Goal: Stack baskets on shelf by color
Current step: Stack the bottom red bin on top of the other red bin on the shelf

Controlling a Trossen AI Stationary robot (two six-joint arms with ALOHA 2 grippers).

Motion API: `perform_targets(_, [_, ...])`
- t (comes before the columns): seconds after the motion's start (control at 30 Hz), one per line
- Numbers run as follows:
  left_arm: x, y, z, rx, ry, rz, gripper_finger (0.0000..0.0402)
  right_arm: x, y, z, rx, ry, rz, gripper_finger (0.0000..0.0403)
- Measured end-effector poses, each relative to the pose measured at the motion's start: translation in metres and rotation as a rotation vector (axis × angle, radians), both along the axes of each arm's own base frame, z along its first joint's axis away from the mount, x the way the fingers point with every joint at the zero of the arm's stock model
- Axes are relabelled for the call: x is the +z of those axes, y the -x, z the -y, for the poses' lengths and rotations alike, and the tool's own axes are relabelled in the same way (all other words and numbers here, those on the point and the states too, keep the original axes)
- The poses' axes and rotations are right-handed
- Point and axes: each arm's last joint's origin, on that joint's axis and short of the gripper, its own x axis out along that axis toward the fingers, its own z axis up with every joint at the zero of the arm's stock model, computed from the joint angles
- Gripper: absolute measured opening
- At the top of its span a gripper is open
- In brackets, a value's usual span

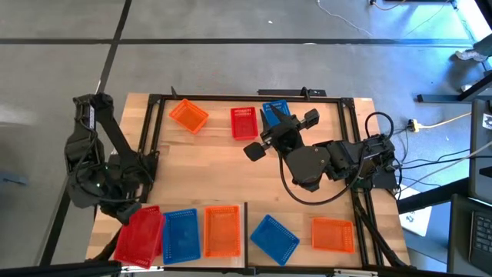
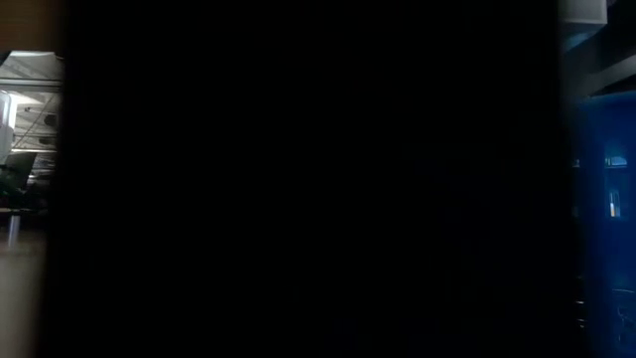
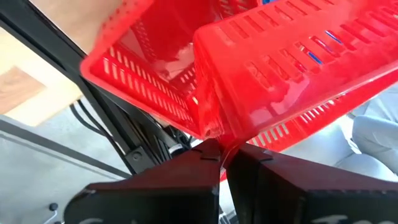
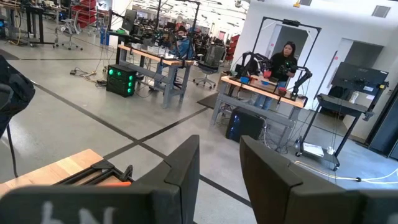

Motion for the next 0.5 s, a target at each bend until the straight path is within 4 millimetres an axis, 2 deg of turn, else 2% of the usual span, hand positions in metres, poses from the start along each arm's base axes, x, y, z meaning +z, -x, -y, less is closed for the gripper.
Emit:
perform_targets(0.13, [0.0000,0.0006,0.0002,-0.016,0.006,-0.014,0.0002,0.0000,0.0000,0.0001,0.000,0.000,0.000,0.0117])
perform_targets(0.5, [-0.0015,0.0011,-0.0001,-0.030,-0.011,-0.023,0.0040,-0.0001,-0.0001,0.0001,-0.002,0.000,0.000,0.0117])
